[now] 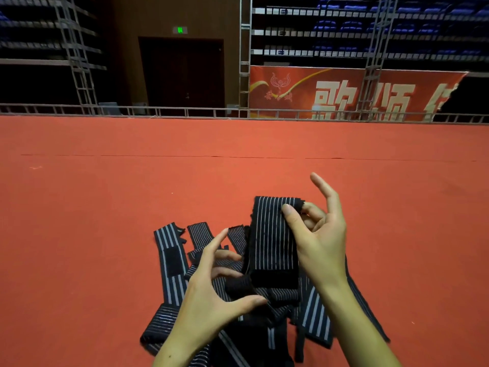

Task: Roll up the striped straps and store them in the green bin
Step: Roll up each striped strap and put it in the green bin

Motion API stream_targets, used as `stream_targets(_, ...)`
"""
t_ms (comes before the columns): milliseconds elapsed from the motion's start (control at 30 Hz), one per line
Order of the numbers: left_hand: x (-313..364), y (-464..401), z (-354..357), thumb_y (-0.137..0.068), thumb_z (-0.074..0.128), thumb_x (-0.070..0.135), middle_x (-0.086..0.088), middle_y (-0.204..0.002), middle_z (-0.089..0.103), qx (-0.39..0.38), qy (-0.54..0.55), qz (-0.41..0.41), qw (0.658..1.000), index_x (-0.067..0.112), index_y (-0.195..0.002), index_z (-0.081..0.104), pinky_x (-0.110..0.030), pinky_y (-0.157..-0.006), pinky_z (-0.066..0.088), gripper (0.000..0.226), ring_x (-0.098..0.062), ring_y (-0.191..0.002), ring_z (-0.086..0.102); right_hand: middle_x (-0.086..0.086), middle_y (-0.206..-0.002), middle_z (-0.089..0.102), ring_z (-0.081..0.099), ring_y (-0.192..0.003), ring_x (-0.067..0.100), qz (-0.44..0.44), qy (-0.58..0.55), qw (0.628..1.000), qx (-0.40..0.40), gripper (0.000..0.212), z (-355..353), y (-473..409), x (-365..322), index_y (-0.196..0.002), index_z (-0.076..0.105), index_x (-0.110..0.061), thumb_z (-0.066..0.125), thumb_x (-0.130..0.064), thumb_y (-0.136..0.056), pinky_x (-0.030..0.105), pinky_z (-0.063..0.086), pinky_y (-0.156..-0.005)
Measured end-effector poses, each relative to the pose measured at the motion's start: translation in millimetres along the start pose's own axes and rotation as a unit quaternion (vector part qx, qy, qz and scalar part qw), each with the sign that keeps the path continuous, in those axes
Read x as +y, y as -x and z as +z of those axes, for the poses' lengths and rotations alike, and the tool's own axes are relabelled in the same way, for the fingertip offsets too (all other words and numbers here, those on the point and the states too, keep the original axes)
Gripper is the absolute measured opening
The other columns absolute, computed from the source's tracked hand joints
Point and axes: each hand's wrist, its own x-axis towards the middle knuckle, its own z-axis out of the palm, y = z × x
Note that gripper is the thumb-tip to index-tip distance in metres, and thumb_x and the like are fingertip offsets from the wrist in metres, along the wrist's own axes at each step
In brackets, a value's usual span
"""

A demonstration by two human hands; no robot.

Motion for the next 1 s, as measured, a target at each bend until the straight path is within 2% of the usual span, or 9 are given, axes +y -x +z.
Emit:
stream_targets(67,0.0,-3.1,6.3,-0.072,0.099,0.042,0.018,-0.127,0.066,0.01,-0.025,0.044,0.999,0.056,-0.163,0.025,-0.03,-0.105,0.054,0.119,-0.012,-0.122,0.068,0.003,-0.078,0.072,0.055,-0.065,0.015,-0.008,0.005,1.0,0.011,0.065,0.8,-3.4,1.2,-0.152,0.049,-0.04,0.076,-0.013,-0.099,0.031,0.048,-0.063)
stream_targets(167,-3.5,-8.1,10.1,-0.086,0.09,0.024,0.015,-0.112,0.073,0.046,-0.03,0.083,0.995,0.049,-0.166,0.024,-0.045,-0.114,0.051,0.107,-0.012,-0.116,0.071,-0.009,-0.07,0.063,0.051,-0.061,0.008,-0.02,0.023,0.999,0.028,0.064,-0.7,-11.0,5.2,-0.152,0.05,-0.038,0.076,-0.012,-0.1,0.024,0.046,-0.06)
stream_targets(300,-12.5,-10.4,2.3,-0.089,0.086,0.009,0.004,-0.09,0.078,0.075,-0.004,0.057,0.996,0.045,-0.165,0.032,-0.07,-0.121,0.036,0.1,-0.008,-0.097,0.075,0.005,-0.069,0.046,0.041,-0.058,0.019,-0.017,0.055,0.997,0.057,0.065,-10.8,-25.0,15.1,-0.152,0.05,-0.043,0.075,-0.014,-0.1,0.029,0.039,-0.054)
stream_targets(400,-16.8,-8.3,-5.9,-0.089,0.085,0.002,-0.003,-0.088,0.079,0.074,0.023,0.047,0.996,0.041,-0.161,0.041,-0.065,-0.126,0.031,0.093,-0.014,-0.105,0.078,0.004,-0.073,0.04,0.034,-0.056,0.017,-0.012,0.074,0.993,0.087,0.065,-19.1,-31.0,23.9,-0.153,0.05,-0.039,0.075,-0.012,-0.1,0.026,0.035,-0.051)
stream_targets(500,-21.5,-4.9,-14.6,-0.088,0.083,-0.004,-0.003,-0.089,0.081,0.074,0.025,0.062,0.995,0.042,-0.157,0.047,-0.058,-0.122,0.039,0.09,-0.015,-0.109,0.078,0.008,-0.071,0.036,0.029,-0.054,0.017,-0.001,0.092,0.991,0.096,0.067,-24.6,-33.8,30.8,-0.155,0.049,-0.037,0.074,-0.009,-0.099,0.026,0.029,-0.049)
stream_targets(633,-27.9,-6.0,-24.3,-0.085,0.081,-0.014,-0.001,-0.087,0.08,0.083,0.013,0.079,0.993,0.05,-0.143,0.057,-0.051,-0.114,0.047,0.089,-0.013,-0.108,0.078,0.009,-0.07,0.038,0.033,-0.057,0.021,0.017,0.095,0.989,0.108,0.066,-29.6,-35.6,37.3,-0.153,0.052,-0.033,0.076,-0.006,-0.097,0.027,0.034,-0.053)
stream_targets(767,-42.3,-8.4,-30.3,-0.082,0.083,-0.014,0.019,-0.098,0.08,0.048,-0.093,0.142,0.984,0.049,-0.14,0.059,-0.046,-0.097,0.056,0.089,-0.01,-0.11,0.075,0.011,-0.067,0.04,0.032,-0.057,0.024,0.033,0.069,0.993,0.09,0.064,-29.4,-33.1,44.4,-0.147,0.054,-0.045,0.076,-0.01,-0.098,0.039,0.034,-0.056)
stream_targets(900,-57.3,-19.4,-27.4,-0.077,0.092,0.0,0.036,-0.109,0.071,0.005,-0.293,0.21,0.933,0.046,-0.15,0.051,-0.027,-0.099,0.047,0.096,0.003,-0.108,0.06,0.013,-0.07,0.044,0.034,-0.057,0.026,0.029,0.047,0.997,0.062,0.061,-20.3,-28.5,32.0,-0.145,0.055,-0.047,0.077,-0.015,-0.099,0.041,0.035,-0.056)
stream_targets(1000,-51.5,-18.8,-20.1,-0.087,0.075,-0.003,0.034,-0.121,0.068,-0.028,-0.265,0.17,0.949,0.055,-0.155,0.039,-0.035,-0.102,0.052,0.097,0.004,-0.116,0.059,0.021,-0.072,0.055,0.044,-0.054,0.03,0.025,0.034,0.999,0.017,0.062,-11.6,-25.8,19.3,-0.146,0.054,-0.051,0.076,-0.016,-0.1,0.042,0.044,-0.055)
